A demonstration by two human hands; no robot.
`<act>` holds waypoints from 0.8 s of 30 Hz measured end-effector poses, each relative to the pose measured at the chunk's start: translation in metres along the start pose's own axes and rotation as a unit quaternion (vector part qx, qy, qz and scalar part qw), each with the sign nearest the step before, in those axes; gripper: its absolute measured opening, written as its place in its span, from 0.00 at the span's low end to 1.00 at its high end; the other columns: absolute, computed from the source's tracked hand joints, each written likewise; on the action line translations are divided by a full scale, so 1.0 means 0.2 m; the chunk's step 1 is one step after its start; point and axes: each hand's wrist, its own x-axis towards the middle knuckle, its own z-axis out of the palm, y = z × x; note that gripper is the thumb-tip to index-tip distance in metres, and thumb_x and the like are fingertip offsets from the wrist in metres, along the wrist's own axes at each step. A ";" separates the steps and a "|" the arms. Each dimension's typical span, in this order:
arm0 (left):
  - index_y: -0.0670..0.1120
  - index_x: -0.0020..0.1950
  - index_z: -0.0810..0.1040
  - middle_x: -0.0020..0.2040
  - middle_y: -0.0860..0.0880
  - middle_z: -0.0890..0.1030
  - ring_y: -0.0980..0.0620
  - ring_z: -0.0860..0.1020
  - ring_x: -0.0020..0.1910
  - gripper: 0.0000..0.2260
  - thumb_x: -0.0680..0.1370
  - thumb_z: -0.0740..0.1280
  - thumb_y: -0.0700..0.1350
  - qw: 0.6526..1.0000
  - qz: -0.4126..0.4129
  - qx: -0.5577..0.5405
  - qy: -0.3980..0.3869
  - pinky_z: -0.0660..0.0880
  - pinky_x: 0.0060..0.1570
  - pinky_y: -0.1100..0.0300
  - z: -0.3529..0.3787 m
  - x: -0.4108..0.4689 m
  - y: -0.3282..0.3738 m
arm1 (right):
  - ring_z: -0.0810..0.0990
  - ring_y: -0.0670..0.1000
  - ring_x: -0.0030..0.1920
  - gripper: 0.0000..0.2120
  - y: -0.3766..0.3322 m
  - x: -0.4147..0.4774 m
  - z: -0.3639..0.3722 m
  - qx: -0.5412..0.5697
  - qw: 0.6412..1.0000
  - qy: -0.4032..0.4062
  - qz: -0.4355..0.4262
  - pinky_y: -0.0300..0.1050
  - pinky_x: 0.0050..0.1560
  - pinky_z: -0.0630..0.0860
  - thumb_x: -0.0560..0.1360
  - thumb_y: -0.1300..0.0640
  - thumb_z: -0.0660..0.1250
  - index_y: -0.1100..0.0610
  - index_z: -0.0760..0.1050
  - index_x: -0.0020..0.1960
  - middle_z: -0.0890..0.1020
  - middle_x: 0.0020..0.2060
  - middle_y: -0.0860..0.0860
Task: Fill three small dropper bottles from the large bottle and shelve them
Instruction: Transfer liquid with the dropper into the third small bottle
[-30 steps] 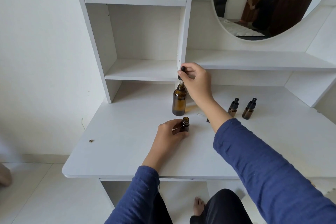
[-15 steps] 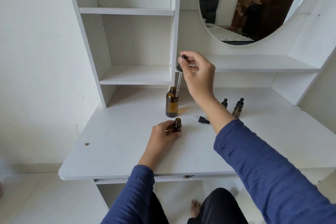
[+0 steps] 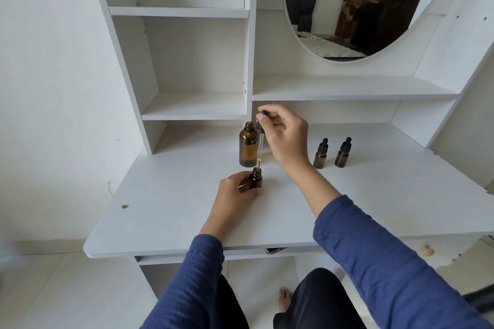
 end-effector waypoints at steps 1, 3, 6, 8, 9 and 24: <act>0.44 0.51 0.80 0.46 0.49 0.82 0.58 0.79 0.44 0.11 0.71 0.70 0.34 1.000 0.000 -0.001 0.000 0.74 0.47 0.75 0.00 0.00 0.00 | 0.80 0.44 0.39 0.05 0.00 -0.01 0.00 -0.002 1.000 -0.003 -0.001 0.36 0.42 0.77 0.73 0.65 0.67 0.60 0.79 0.47 0.81 0.38 0.49; 0.46 0.49 0.80 0.46 0.49 0.82 0.62 0.80 0.42 0.11 0.71 0.70 0.34 1.000 -0.001 -0.004 0.000 0.74 0.48 0.74 0.00 0.00 0.00 | 0.79 0.43 0.38 0.04 0.01 -0.01 0.00 -0.009 1.000 -0.013 0.002 0.36 0.41 0.78 0.73 0.65 0.67 0.60 0.80 0.46 0.81 0.37 0.48; 0.42 0.50 0.80 0.46 0.47 0.82 0.61 0.79 0.42 0.10 0.71 0.70 0.33 1.000 -0.005 -0.005 0.000 0.74 0.46 0.75 0.00 0.00 0.00 | 0.78 0.40 0.35 0.03 0.02 -0.01 0.01 -0.019 0.999 -0.023 0.016 0.34 0.40 0.76 0.71 0.67 0.68 0.61 0.79 0.41 0.80 0.33 0.46; 0.41 0.52 0.80 0.47 0.47 0.82 0.58 0.79 0.43 0.11 0.71 0.70 0.33 1.000 -0.006 -0.005 0.003 0.73 0.45 0.77 0.00 0.00 0.00 | 0.77 0.39 0.34 0.03 0.02 -0.01 0.01 -0.020 0.999 -0.029 0.022 0.31 0.39 0.74 0.70 0.67 0.68 0.62 0.79 0.40 0.79 0.32 0.44; 0.41 0.52 0.80 0.47 0.47 0.82 0.57 0.79 0.44 0.11 0.71 0.70 0.33 1.000 -0.007 -0.006 0.004 0.73 0.45 0.77 0.00 0.00 0.00 | 0.77 0.38 0.34 0.03 0.02 -0.01 0.01 -0.020 0.999 -0.034 0.023 0.30 0.39 0.74 0.70 0.68 0.68 0.62 0.79 0.39 0.79 0.31 0.43; 0.47 0.47 0.79 0.45 0.49 0.81 0.64 0.79 0.41 0.11 0.70 0.70 0.33 1.000 -0.020 -0.018 -0.005 0.73 0.46 0.75 0.00 0.00 0.01 | 0.79 0.37 0.37 0.05 -0.07 0.27 0.03 0.014 0.997 0.075 -0.024 0.33 0.41 0.78 0.73 0.64 0.67 0.64 0.79 0.48 0.81 0.38 0.53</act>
